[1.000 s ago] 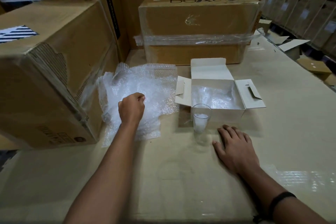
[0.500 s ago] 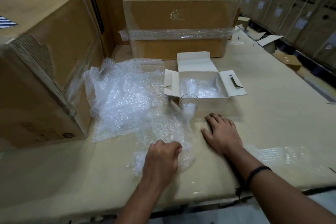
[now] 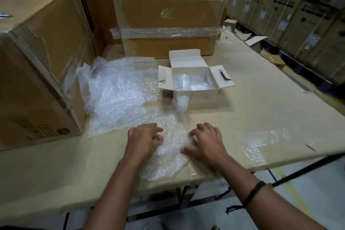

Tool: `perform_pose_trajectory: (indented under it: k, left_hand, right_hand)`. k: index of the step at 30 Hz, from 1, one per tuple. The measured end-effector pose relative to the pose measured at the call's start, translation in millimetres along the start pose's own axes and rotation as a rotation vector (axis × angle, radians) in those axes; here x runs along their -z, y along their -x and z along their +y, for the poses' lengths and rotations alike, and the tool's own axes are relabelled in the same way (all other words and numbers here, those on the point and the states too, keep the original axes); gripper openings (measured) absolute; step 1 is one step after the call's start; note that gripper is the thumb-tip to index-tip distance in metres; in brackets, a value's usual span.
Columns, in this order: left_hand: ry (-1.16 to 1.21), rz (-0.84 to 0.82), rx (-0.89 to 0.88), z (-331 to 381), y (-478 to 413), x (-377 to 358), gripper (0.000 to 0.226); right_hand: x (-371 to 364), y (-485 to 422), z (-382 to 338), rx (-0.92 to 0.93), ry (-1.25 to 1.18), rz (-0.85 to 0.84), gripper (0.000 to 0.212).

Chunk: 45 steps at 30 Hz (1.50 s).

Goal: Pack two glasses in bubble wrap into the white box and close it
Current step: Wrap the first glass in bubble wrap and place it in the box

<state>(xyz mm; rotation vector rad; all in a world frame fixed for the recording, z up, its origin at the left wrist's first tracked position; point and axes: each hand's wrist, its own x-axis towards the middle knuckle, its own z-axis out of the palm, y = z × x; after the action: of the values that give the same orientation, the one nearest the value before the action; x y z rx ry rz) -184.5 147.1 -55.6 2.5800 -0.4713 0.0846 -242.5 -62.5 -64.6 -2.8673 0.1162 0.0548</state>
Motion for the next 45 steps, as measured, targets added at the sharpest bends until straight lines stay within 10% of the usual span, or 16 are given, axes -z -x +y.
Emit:
perform_pose_trajectory:
  k: [3, 10, 16, 27, 30, 34, 40, 45]
  left_hand:
    - [-0.210, -0.274, -0.050, -1, 1, 3, 0.040]
    - [-0.257, -0.317, -0.086, 28, 7, -14, 0.069]
    - [-0.334, -0.177, 0.015, 53, 5, -34, 0.065]
    - [-0.204, 0.270, 0.293, 42, 26, -51, 0.028]
    - [-0.292, 0.254, 0.549, 41, 40, -47, 0.046]
    - [-0.342, 0.187, 0.621, 42, 47, -51, 0.043]
    - [0.202, 0.517, 0.366, 55, 48, -53, 0.036]
    - [0.141, 0.654, 0.002, 73, 55, -55, 0.046]
  right_hand:
    - [9, -6, -11, -0.055, -0.321, 0.066, 0.016]
    - [68, -34, 13, -0.277, -1.340, -0.168, 0.008]
    - [67, -34, 68, -0.217, -0.989, -0.436, 0.045]
    - [42, -47, 86, 0.037, 0.107, 0.238, 0.065]
    - [21, -33, 76, 0.189, 0.106, 0.354, 0.059]
    - [1, -23, 80, 0.237, 0.114, -0.058, 0.073]
    - [16, -33, 64, 0.236, -0.032, 0.137, 0.043]
    - [37, -46, 27, 0.009, -0.510, 0.079, 0.033]
